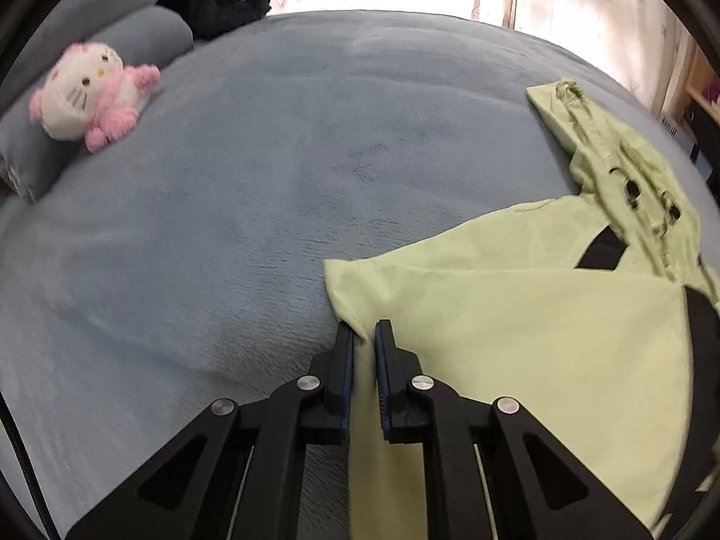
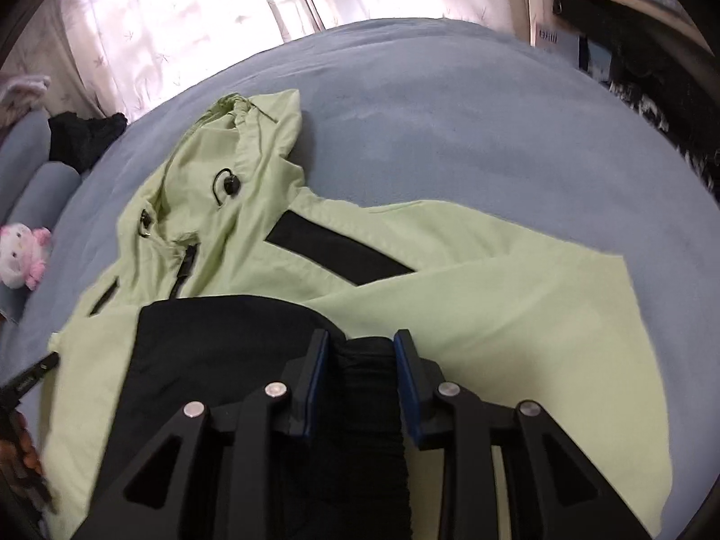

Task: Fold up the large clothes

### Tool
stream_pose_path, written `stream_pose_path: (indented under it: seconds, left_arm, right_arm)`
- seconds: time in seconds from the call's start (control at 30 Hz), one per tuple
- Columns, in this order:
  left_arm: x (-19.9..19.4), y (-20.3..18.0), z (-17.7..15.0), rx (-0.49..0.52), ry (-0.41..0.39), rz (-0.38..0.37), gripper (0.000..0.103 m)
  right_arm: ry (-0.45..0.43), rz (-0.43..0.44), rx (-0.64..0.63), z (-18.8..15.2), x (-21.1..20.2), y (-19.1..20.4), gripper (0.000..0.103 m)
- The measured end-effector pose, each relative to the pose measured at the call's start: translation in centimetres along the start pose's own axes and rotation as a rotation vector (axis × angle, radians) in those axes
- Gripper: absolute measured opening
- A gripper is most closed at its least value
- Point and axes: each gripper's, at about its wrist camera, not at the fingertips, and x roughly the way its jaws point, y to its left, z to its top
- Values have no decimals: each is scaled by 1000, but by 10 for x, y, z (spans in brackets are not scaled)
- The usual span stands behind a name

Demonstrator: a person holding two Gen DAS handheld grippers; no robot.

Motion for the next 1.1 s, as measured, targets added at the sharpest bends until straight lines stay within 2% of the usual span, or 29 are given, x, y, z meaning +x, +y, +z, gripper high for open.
stream_pose_path:
  seconds: [0.03, 0.17, 0.27, 0.33, 0.4, 0.47, 0.57, 0.7, 0.8, 0.9, 1.0, 1.1]
  left_arm:
    - [4, 1, -1, -1, 6, 10, 8]
    - [3, 10, 4, -27, 29, -19, 13]
    - [-11, 17, 7, -39, 27, -19, 15]
    - [-22, 23, 6, -81, 22, -17, 23]
    - [-33, 26, 4, -145, 42, -20, 27]
    - [-48, 16, -4, -153, 10, -55, 27]
    - [-66, -15, -21, -88, -17, -88, 27]
    - [-83, -61, -58, -54, 17, -193, 27]
    - [-82, -85, -84, -38, 62, -224, 27]
    - [-76, -97, -102, 26, 54, -165, 27]
    - [-75, -87, -107, 69, 13, -113, 27]
    - [-70, -62, -105, 93, -22, -1, 28]
  right_arm:
    - [33, 3, 2, -2, 8, -1, 29]
    - [45, -6, 3, -1, -2, -2, 32]
    - [-24, -40, 0, -3, -26, 2, 32]
    - [-95, -73, -25, -8, -45, 9, 32]
    - [-115, -95, -50, -13, -54, 18, 33]
    - [-74, -48, -105, -24, -55, 36, 33]
    - [-3, 72, -158, -44, -51, 68, 33]
    - [60, 247, -192, -65, -56, 108, 33]
    - [111, 325, -226, -77, -52, 131, 33]
    - [137, 265, -265, -87, -41, 136, 33]
    - [132, 206, -255, -89, -36, 114, 30]
    - [75, 34, -226, -79, -37, 70, 30]
